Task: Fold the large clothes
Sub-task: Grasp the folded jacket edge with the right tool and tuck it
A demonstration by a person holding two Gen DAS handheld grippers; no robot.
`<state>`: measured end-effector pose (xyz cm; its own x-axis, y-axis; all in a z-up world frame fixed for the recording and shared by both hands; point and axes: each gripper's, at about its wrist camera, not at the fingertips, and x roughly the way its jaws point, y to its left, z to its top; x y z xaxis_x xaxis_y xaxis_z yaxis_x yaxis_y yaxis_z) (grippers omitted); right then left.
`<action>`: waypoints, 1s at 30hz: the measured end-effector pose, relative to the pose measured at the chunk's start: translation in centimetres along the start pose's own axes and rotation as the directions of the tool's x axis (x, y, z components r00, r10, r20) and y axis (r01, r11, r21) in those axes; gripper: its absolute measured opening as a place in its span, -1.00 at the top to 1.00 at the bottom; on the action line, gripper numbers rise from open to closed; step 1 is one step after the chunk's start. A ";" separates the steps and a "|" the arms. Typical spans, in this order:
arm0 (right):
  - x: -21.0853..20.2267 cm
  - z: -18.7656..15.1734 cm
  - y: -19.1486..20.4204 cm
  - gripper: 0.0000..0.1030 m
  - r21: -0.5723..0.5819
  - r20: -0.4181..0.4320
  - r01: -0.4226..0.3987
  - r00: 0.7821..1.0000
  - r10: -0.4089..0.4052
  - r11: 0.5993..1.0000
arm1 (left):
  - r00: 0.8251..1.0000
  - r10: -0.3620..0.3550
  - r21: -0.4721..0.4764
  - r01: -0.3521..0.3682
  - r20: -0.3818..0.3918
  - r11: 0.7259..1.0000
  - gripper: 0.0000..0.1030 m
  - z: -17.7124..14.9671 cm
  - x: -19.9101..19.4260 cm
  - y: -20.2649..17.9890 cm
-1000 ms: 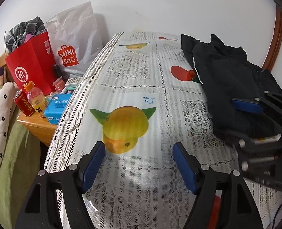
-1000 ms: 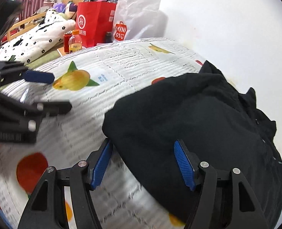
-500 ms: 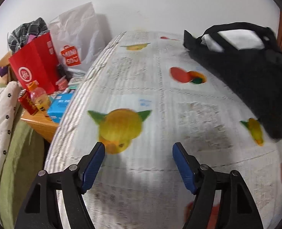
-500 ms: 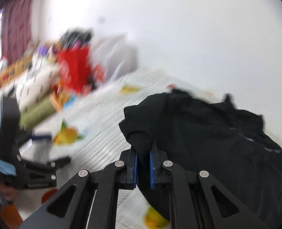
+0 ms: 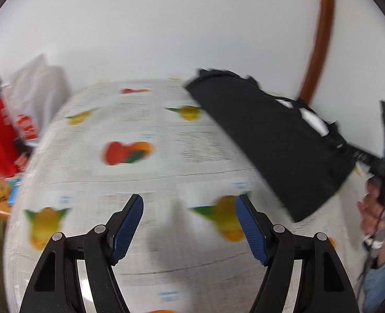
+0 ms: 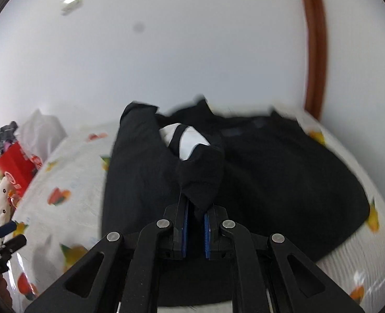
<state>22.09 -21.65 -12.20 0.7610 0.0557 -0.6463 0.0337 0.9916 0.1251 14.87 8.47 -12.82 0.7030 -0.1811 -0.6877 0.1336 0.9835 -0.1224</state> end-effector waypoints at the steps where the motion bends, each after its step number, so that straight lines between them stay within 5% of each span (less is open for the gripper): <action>1: 0.1 -0.7 -0.6 0.73 0.006 -0.013 0.006 1.000 -0.005 1.000 | 1.000 -0.025 0.011 0.025 -0.015 1.000 -0.37 0.0 0.6 -1.1; 13: -1.4 -2.3 -8.9 -0.03 -0.035 -0.005 0.161 0.987 -0.162 0.986 | 0.976 -0.166 0.077 0.178 -0.142 0.981 -0.37 -0.7 5.4 -9.9; 16: -0.2 -2.5 -10.3 -0.04 -0.040 -0.051 0.161 0.985 -0.163 0.986 | 0.973 -0.163 0.096 0.180 -0.161 0.979 -0.32 -0.9 6.7 -11.2; 30: 3.0 -3.3 -10.0 0.07 -0.084 -0.142 0.205 0.966 -0.216 0.975 | 0.986 -0.091 0.123 0.109 -0.143 0.986 0.72 -1.3 7.1 -13.1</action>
<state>21.84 -30.96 -17.88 0.6359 -0.1436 -0.7583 0.1348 0.9881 -0.0740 17.24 -5.73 -17.01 0.5810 -0.2676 -0.7686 0.2949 0.9495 -0.1077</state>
